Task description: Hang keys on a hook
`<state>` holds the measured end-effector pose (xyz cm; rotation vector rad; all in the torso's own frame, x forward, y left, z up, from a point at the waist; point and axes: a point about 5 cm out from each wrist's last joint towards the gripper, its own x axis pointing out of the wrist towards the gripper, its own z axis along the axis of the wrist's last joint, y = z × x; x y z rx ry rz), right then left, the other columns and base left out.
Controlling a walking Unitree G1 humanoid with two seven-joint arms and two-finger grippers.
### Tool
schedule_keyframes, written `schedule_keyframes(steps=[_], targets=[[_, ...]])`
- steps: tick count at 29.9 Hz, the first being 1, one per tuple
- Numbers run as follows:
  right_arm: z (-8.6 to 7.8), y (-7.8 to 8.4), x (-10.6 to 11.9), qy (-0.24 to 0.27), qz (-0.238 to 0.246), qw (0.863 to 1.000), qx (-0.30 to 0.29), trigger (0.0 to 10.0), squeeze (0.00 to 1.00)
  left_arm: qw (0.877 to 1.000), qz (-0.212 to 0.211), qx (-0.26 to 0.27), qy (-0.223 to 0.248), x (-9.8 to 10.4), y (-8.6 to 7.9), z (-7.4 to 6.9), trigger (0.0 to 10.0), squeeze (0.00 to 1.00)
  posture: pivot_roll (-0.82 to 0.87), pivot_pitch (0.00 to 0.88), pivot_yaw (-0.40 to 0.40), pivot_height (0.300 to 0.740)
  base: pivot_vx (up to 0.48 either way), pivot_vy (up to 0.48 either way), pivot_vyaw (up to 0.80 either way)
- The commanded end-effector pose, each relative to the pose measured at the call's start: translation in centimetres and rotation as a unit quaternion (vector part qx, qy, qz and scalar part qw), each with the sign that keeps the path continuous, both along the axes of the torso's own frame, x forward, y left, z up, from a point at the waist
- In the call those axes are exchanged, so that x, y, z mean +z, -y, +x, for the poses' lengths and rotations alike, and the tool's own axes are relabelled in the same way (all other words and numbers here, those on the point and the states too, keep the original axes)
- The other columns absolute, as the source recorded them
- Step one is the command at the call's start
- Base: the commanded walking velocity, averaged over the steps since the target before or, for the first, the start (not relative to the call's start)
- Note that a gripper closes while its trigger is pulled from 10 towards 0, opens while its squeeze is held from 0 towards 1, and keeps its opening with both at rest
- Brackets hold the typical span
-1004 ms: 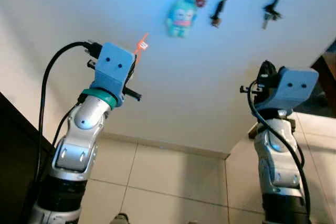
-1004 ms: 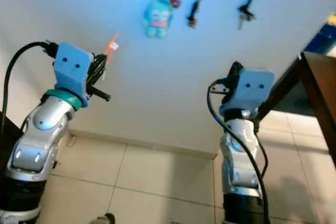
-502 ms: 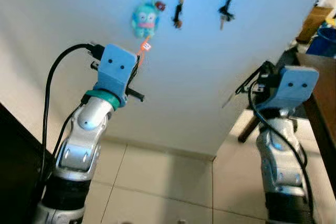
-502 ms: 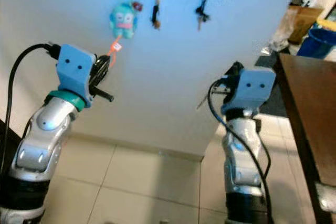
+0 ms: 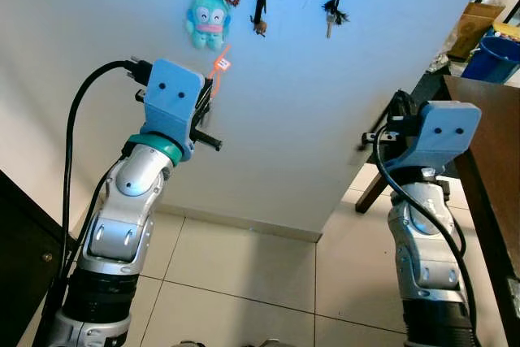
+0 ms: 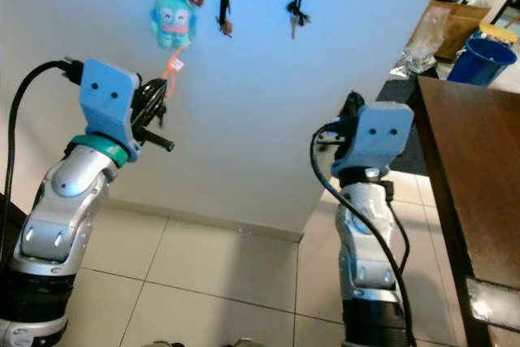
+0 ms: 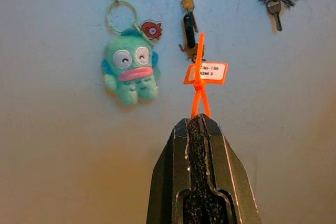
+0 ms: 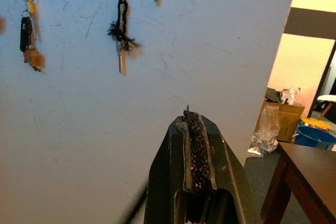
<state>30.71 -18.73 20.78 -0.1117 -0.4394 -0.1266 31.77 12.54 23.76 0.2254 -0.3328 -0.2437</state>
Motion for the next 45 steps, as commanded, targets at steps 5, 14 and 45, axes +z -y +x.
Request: schedule_keyframes(steps=[5,14,45], targets=[[0.1,0.0,-0.3,-0.005,0.004,1.0,0.004,10.0,0.0,1.0,-0.006,-0.014,0.019,0.7,0.4,-0.1,10.0,0.0,0.02,0.0,0.039,0.74,0.0,0.0,0.0],[0.2,0.0,-0.3,-0.007,0.006,1.0,0.007,10.0,0.0,0.999,-0.013,-0.023,0.025,1.1,0.5,-0.2,10.0,0.0,0.02,0.0,0.039,0.74,0.0,0.0,-0.29],[-3.3,-2.2,-4.6,-0.102,-0.004,0.989,0.11,10.0,0.0,0.989,0.062,0.093,-0.099,-3.4,-4.8,-3.5,10.0,0.0,0.02,0.0,0.05,0.74,0.0,0.0,-0.07]])
